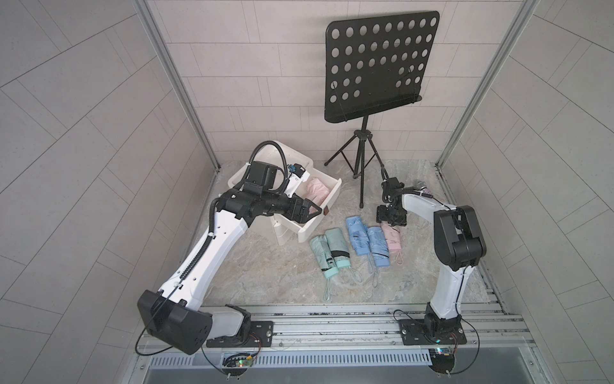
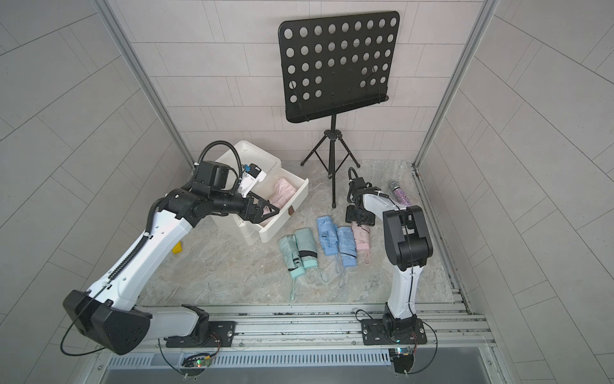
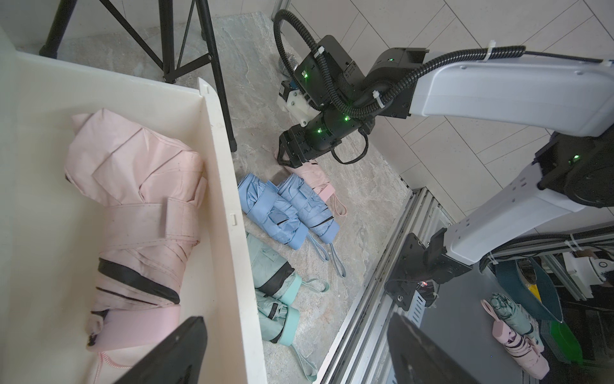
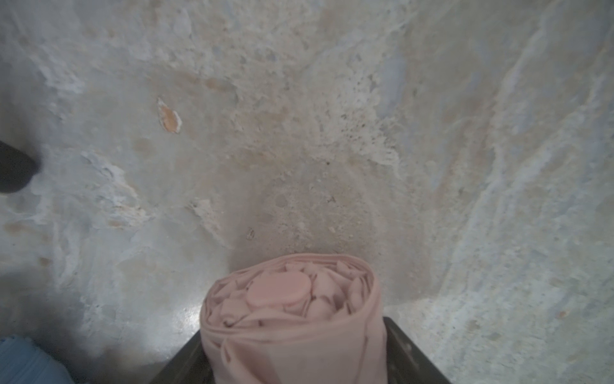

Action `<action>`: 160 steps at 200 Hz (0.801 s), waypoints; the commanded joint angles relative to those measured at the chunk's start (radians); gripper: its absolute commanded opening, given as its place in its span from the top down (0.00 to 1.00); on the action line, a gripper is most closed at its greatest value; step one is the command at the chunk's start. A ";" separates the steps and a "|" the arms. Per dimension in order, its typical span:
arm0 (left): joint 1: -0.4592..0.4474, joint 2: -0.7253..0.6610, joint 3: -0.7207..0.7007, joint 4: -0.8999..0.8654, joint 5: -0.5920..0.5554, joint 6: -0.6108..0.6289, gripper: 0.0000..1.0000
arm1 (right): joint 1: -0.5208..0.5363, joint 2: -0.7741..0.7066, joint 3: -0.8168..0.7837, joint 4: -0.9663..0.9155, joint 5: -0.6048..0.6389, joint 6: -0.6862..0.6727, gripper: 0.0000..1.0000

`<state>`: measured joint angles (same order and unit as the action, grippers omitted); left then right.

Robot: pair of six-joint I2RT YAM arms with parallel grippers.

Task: Place the umbrella in the drawer by color
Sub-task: Pick up the umbrella from the center of the board.

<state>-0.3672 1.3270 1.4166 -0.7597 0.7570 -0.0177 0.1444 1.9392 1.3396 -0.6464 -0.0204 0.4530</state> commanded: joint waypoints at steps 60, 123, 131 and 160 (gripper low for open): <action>-0.003 -0.017 -0.003 0.003 -0.016 0.015 0.08 | -0.014 -0.059 -0.058 0.000 -0.005 -0.016 0.58; 0.012 -0.020 0.018 -0.011 -0.036 0.020 0.07 | -0.014 -0.232 0.018 -0.088 0.026 -0.026 0.60; 0.019 -0.020 0.023 -0.014 -0.036 0.021 0.07 | -0.014 -0.253 0.034 -0.103 0.026 -0.027 0.60; 0.057 -0.018 0.043 -0.025 -0.026 0.020 0.05 | -0.001 -0.331 0.090 -0.148 -0.004 -0.027 0.60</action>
<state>-0.3447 1.3266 1.4189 -0.7643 0.7277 -0.0074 0.1349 1.6970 1.3678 -0.7223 -0.0196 0.4351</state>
